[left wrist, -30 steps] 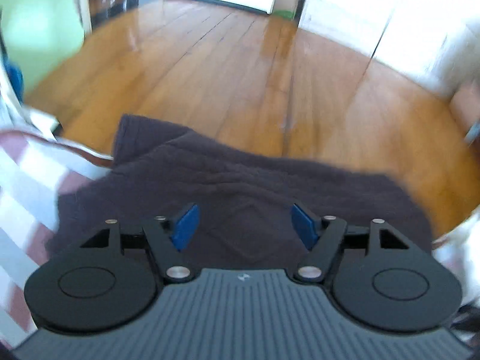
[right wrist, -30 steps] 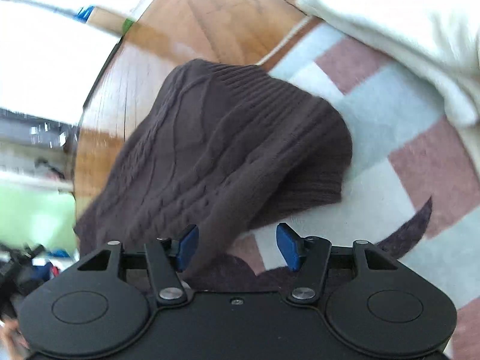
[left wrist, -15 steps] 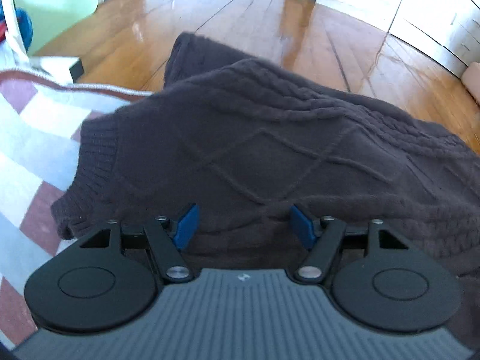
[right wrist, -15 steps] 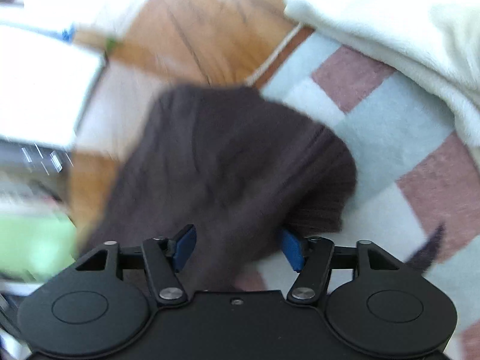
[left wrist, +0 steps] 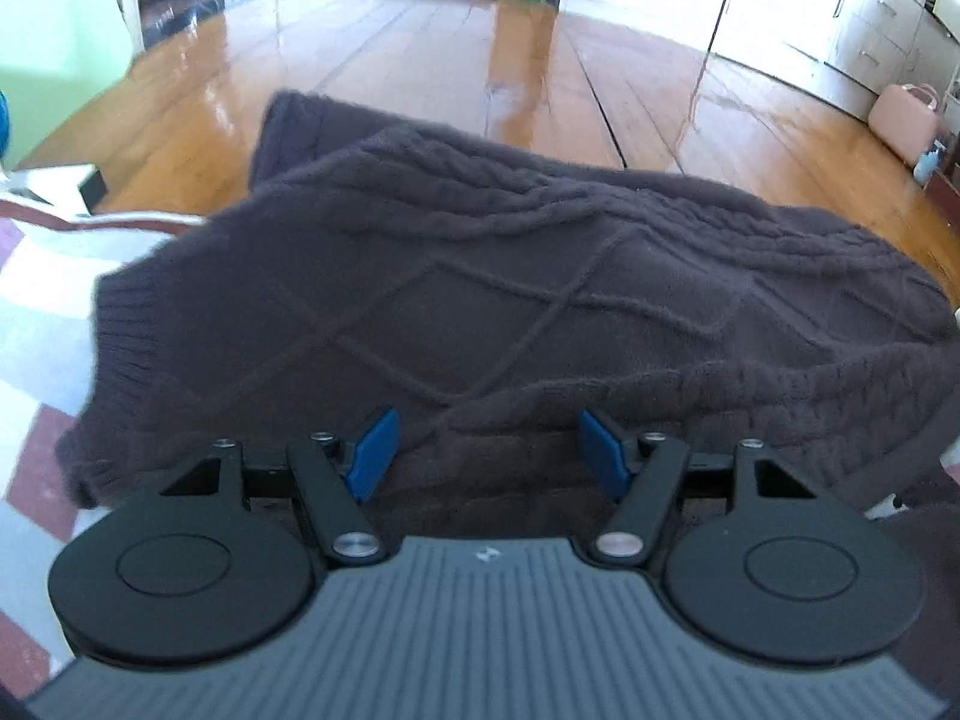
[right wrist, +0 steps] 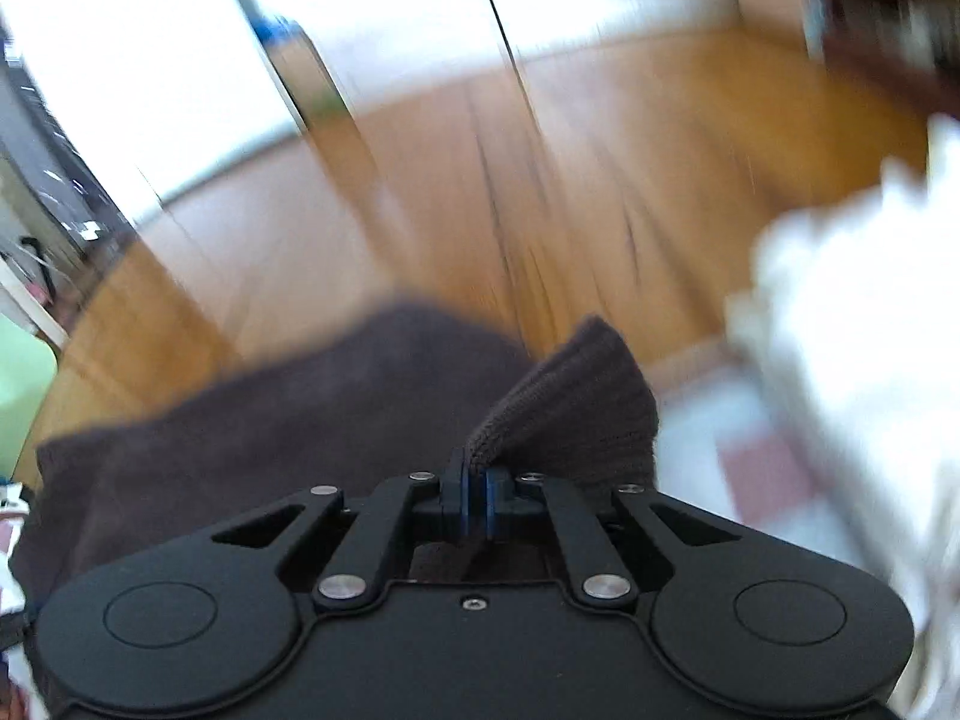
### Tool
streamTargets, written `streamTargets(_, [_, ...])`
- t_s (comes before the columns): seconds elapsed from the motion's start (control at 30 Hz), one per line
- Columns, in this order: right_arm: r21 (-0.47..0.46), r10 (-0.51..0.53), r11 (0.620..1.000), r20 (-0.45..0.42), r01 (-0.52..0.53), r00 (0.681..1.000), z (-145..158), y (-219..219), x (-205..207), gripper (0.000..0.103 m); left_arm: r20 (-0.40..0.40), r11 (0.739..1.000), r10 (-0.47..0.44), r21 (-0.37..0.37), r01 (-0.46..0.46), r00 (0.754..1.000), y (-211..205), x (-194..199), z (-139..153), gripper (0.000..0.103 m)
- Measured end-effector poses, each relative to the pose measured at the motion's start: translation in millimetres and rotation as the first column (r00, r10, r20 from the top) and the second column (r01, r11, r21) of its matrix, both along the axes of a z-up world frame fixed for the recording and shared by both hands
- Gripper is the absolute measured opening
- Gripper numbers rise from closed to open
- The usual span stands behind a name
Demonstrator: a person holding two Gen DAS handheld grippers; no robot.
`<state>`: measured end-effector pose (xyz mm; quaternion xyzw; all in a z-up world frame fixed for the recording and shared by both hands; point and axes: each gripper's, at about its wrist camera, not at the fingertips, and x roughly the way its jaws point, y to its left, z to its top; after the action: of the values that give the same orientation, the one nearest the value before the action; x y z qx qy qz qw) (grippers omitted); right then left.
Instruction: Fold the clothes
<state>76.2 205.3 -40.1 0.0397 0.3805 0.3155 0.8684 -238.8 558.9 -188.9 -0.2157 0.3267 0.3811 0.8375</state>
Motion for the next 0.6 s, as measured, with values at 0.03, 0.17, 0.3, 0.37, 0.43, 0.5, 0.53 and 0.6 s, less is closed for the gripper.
streamTargets(0.03, [0.039,0.016,0.999,0.083,-0.02,0.996,24.1,0.3,-9.6,0.007,0.024,0.999,0.027,0.024,-0.027,0.999,-3.5,-5.0,5.6,0.065])
streamTargets(0.17, [0.152,-0.018,0.988,0.286,-0.027,0.958,79.5,-18.2,-37.2,0.006,0.209,0.988,0.152,-0.04,-0.147,0.966,-4.9,-15.1,26.6,0.065])
streamTargets(0.3, [0.148,-0.12,0.985,0.203,0.09,0.972,51.7,-42.4,-33.9,0.006,0.105,0.999,0.036,0.009,-0.037,0.994,-42.1,11.3,39.7,0.065])
streamTargets(0.37, [0.061,-0.156,0.987,0.127,0.149,0.98,12.3,-48.1,-27.8,0.006,0.008,0.996,-0.077,0.05,0.076,0.997,-63.9,33.8,42.1,0.065])
streamTargets(0.43, [0.012,-0.16,0.987,0.038,0.16,0.986,-18.3,-53.7,-24.3,0.006,-0.106,0.98,-0.181,0.07,0.189,0.978,-87.1,59.3,43.3,0.068])
streamTargets(0.5, [-0.021,-0.172,0.985,-0.042,0.171,0.984,-43.5,-60.2,-21.8,0.007,-0.202,0.956,-0.268,0.069,0.286,0.942,-106.4,83.2,42.5,0.07])
streamTargets(0.53, [-0.025,-0.166,0.986,-0.076,0.165,0.983,-51.5,-63.1,-20.1,0.007,-0.248,0.942,-0.308,0.057,0.331,0.918,-112.2,95.6,38.6,0.077])
streamTargets(0.6, [-0.017,-0.154,0.988,-0.089,0.153,0.984,-57.9,-69.9,-16.6,0.008,-0.381,0.911,-0.378,0.011,0.412,0.844,-121.0,126.4,22.7,0.084])
